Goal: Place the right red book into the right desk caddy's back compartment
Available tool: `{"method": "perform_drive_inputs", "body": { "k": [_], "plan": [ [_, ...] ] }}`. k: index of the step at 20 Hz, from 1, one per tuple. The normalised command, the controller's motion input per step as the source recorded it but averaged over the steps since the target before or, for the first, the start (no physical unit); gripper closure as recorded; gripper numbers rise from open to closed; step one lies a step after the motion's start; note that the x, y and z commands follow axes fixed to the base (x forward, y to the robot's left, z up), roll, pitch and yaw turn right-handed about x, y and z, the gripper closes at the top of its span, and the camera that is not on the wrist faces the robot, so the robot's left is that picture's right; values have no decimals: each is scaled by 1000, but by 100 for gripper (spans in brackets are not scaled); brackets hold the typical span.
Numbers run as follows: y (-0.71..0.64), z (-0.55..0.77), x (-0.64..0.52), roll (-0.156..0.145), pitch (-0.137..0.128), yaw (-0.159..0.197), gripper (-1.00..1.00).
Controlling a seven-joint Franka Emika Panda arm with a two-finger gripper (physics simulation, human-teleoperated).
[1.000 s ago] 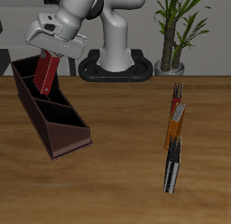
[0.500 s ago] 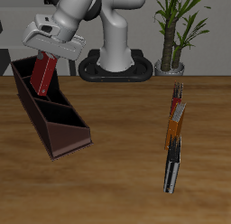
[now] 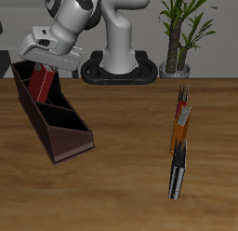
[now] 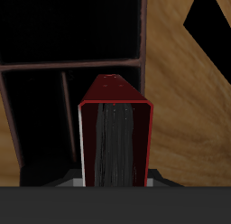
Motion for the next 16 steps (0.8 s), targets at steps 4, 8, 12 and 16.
{"method": "perform_drive_inputs", "body": {
  "k": [4,8,12,16],
  "plan": [
    [-91,-89,79,-13,20,-12,100],
    [-33,-205,190,3,47,24,100],
    [-27,-267,201,13,58,34,100],
    [-54,-216,118,-7,51,14,100]
  ]
}}
